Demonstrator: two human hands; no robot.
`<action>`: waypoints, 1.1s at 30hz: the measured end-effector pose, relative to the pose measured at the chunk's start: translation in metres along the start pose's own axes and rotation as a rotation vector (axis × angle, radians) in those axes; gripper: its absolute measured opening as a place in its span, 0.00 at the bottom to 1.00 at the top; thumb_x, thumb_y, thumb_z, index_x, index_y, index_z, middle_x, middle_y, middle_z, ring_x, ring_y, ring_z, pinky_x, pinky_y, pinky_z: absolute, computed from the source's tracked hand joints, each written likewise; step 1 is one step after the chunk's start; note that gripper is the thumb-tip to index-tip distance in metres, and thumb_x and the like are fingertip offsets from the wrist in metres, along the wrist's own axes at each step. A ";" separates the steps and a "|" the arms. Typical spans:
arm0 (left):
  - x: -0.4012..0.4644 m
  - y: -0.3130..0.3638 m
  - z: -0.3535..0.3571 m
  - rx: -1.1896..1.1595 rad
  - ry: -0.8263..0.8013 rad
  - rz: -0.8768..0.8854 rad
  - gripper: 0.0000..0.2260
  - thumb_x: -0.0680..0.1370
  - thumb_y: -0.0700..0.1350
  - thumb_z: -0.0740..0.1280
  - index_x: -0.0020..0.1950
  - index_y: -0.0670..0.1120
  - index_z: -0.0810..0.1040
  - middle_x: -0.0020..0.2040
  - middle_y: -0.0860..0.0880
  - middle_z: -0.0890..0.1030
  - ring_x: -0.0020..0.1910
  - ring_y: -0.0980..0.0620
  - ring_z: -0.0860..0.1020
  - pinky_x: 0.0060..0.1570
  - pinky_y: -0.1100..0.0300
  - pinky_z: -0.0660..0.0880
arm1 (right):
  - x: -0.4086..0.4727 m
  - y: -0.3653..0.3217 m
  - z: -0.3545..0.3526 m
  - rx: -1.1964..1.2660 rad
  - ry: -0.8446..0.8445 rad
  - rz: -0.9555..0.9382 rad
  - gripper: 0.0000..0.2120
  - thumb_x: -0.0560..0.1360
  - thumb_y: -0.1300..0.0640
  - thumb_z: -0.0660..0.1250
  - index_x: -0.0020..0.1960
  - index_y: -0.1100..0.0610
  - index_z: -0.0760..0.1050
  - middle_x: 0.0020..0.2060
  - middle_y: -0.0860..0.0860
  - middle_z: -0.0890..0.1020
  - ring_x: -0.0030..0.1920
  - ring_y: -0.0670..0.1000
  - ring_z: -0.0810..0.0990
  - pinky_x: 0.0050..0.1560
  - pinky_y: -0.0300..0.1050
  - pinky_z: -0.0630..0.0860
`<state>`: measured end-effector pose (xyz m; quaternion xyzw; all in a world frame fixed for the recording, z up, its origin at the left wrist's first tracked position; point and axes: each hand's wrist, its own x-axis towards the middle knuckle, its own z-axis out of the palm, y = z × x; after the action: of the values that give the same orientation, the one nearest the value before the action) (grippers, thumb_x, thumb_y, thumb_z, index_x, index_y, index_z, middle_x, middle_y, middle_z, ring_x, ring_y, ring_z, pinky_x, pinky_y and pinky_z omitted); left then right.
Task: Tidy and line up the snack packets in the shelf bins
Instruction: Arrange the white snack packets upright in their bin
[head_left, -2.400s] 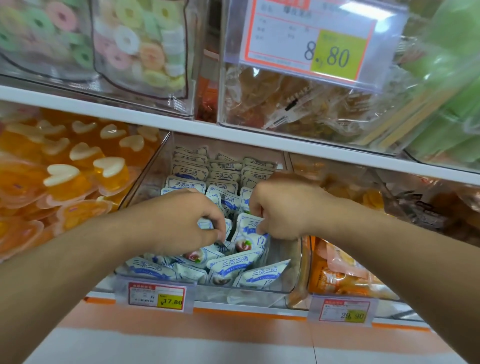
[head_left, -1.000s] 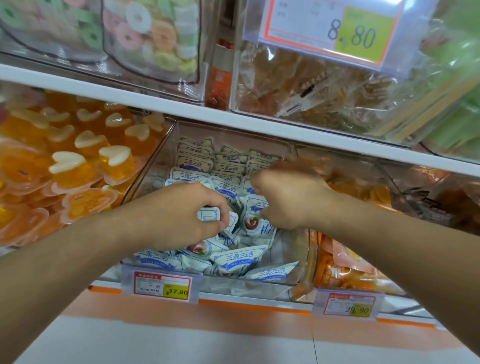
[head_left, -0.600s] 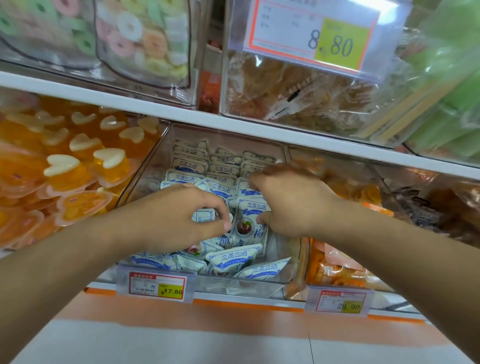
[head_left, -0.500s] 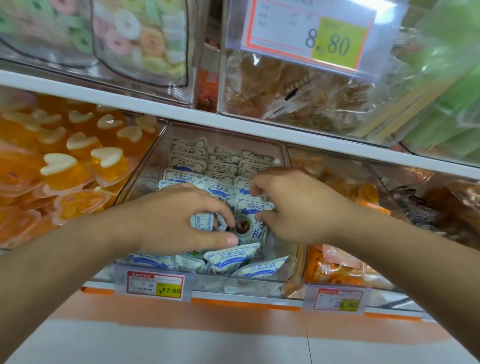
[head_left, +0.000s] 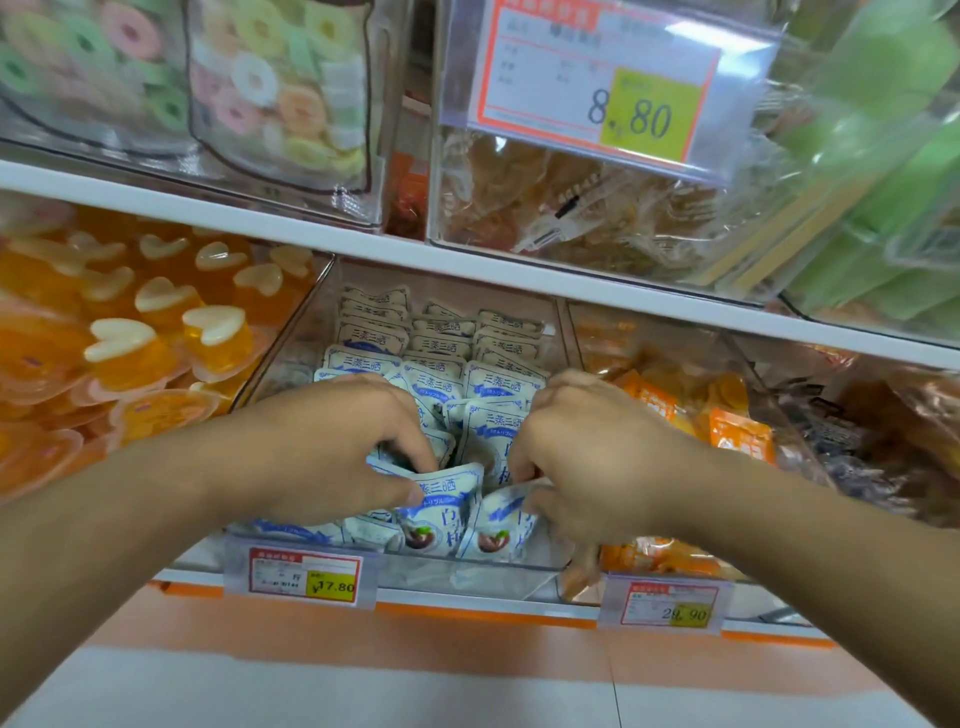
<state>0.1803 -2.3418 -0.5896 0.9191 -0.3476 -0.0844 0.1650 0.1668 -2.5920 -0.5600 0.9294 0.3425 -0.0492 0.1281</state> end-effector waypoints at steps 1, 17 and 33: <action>-0.001 -0.001 -0.002 0.007 -0.005 0.005 0.06 0.76 0.64 0.70 0.52 0.68 0.82 0.51 0.66 0.78 0.56 0.66 0.72 0.57 0.61 0.72 | 0.003 0.001 -0.003 -0.001 0.008 0.013 0.08 0.71 0.49 0.71 0.42 0.54 0.81 0.35 0.50 0.82 0.45 0.55 0.79 0.56 0.49 0.74; -0.004 -0.003 -0.006 -0.168 -0.043 0.022 0.04 0.73 0.60 0.75 0.47 0.68 0.84 0.53 0.64 0.79 0.58 0.64 0.75 0.59 0.60 0.72 | 0.036 0.005 -0.011 0.020 -0.040 0.118 0.17 0.71 0.58 0.74 0.32 0.58 0.67 0.28 0.50 0.73 0.31 0.52 0.75 0.28 0.41 0.71; 0.001 0.002 0.000 -0.130 0.027 -0.037 0.16 0.65 0.70 0.75 0.49 0.69 0.82 0.50 0.68 0.80 0.57 0.66 0.74 0.59 0.57 0.73 | 0.017 -0.032 -0.004 0.363 -0.048 0.074 0.13 0.75 0.41 0.73 0.48 0.50 0.80 0.37 0.47 0.81 0.44 0.52 0.79 0.40 0.46 0.76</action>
<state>0.1800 -2.3443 -0.5891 0.9137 -0.3222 -0.0973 0.2276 0.1591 -2.5569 -0.5654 0.9479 0.2902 -0.1276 -0.0321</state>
